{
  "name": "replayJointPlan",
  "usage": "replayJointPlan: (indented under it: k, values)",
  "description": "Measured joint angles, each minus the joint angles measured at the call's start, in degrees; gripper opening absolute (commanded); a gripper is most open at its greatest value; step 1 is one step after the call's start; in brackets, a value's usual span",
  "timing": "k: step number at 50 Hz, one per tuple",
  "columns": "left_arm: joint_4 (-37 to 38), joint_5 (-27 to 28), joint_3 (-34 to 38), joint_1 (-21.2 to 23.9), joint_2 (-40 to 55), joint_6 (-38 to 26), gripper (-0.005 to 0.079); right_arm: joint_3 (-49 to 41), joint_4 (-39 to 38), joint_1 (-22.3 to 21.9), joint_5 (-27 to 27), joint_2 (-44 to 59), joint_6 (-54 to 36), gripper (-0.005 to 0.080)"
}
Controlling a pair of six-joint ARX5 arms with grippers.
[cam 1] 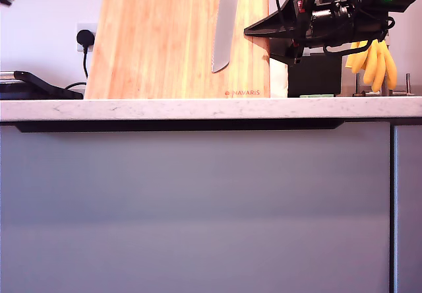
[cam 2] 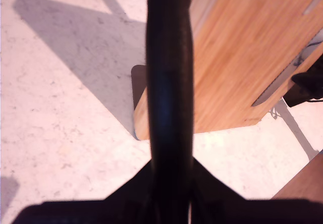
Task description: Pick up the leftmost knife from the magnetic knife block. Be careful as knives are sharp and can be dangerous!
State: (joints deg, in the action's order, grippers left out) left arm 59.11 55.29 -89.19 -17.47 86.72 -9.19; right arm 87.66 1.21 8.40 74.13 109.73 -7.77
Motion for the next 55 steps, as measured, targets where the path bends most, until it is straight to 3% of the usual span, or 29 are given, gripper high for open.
replayJointPlan:
  k: [25,40,55]
  values:
    - [-12.76,9.66,12.31,-5.53,0.0,5.81,-0.0024,0.22,0.74,0.13,-0.04,-0.02,-0.17,-0.001]
    - [-24.26,7.74,15.08,-6.49,0.0,14.32,-0.0024,0.31,0.96,0.33,-0.11,-0.02,-0.24,-0.001]
    - [-34.75,2.08,15.1,-3.58,0.0,25.57,-0.0024,0.33,0.96,0.37,-0.11,-0.02,-0.24,-0.001]
